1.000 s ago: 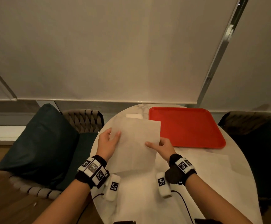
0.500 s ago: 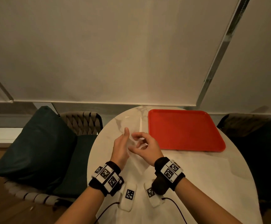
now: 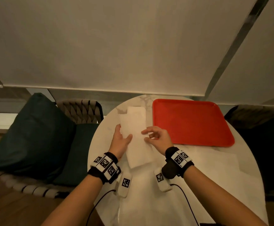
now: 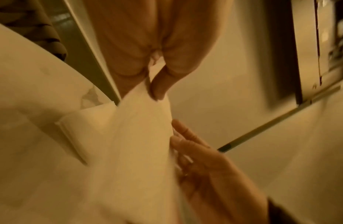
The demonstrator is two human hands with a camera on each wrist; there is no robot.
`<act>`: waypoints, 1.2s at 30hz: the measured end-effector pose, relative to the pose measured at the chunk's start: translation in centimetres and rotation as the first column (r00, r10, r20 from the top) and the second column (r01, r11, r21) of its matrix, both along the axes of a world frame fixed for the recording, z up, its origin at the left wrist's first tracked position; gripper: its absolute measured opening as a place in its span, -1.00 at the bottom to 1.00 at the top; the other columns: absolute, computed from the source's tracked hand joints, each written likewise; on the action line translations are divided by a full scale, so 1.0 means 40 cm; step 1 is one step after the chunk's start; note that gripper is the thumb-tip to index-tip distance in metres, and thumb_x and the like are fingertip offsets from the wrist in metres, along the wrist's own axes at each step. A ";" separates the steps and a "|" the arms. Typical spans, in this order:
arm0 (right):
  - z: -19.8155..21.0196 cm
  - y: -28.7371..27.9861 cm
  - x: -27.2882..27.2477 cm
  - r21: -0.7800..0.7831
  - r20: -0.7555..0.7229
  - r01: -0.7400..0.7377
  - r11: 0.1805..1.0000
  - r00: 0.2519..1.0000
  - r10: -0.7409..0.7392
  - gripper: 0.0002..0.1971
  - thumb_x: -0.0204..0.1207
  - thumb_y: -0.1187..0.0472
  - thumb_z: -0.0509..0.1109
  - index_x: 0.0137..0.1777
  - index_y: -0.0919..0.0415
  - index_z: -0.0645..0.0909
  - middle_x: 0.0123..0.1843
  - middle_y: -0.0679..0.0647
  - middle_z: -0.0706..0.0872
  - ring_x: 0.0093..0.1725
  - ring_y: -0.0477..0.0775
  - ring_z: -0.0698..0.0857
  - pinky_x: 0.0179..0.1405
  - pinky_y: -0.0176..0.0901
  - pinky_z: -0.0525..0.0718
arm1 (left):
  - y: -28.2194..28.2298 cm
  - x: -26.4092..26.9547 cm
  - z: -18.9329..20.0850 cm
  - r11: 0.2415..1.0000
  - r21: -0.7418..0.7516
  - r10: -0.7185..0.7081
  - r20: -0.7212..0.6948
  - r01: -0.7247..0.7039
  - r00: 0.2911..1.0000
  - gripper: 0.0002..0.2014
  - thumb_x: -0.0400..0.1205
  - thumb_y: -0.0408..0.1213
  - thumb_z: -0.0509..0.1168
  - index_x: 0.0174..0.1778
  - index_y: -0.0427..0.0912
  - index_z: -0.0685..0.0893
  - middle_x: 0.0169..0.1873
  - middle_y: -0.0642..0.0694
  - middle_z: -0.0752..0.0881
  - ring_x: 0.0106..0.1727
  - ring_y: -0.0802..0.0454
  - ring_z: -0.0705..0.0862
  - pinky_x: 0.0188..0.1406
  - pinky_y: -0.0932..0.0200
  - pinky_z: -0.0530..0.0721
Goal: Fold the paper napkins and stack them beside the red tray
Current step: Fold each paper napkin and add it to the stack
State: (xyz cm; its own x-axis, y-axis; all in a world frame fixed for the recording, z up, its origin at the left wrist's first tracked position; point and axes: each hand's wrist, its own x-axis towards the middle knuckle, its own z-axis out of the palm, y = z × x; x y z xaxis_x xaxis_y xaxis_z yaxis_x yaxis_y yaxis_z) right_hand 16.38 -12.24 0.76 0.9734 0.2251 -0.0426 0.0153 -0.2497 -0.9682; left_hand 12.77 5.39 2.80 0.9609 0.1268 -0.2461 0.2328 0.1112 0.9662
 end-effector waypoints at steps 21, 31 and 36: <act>-0.193 0.085 0.375 -0.339 -0.091 0.151 0.929 0.977 -0.192 -0.57 0.32 0.42 0.56 0.21 0.20 0.71 0.02 0.01 0.69 -0.35 -0.17 0.55 -0.33 -0.48 0.57 | 0.084 0.412 -0.244 0.734 0.670 -0.109 -0.045 0.111 0.993 -0.52 0.36 -0.30 0.62 0.22 -0.16 0.74 0.03 -0.16 0.73 -0.22 0.00 0.59 -0.11 0.26 0.55; -0.192 0.084 0.356 -0.697 -0.239 -0.190 0.691 0.971 0.025 -0.41 0.53 0.17 0.40 0.57 0.09 0.37 0.38 0.24 0.36 0.32 0.27 0.50 0.36 -0.02 0.48 | 0.064 0.357 -0.276 0.437 0.834 -0.178 -0.288 0.338 0.941 -0.47 0.61 -0.08 0.36 0.53 0.02 0.46 0.34 -0.24 0.35 0.34 -0.23 0.44 0.32 -0.02 0.49; -0.164 0.014 0.252 -0.623 -0.289 -0.179 0.761 0.957 -0.012 -0.33 0.49 0.13 0.45 0.60 0.04 0.32 0.52 0.33 0.35 0.54 0.31 0.33 0.52 0.01 0.31 | 0.046 0.222 -0.243 0.420 0.844 -0.220 -0.262 0.333 0.940 -0.55 0.62 -0.16 0.33 0.45 -0.07 0.51 0.34 -0.21 0.39 0.38 -0.20 0.37 0.34 -0.06 0.50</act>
State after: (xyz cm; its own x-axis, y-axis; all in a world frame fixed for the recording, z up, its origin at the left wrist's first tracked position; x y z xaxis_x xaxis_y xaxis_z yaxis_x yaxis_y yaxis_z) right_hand 26.48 -11.67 -5.81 0.8817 0.1320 -0.4529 -0.1611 -0.8180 -0.5521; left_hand 21.64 7.25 -6.90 0.9639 0.0582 -0.2597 0.1825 -0.8549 0.4856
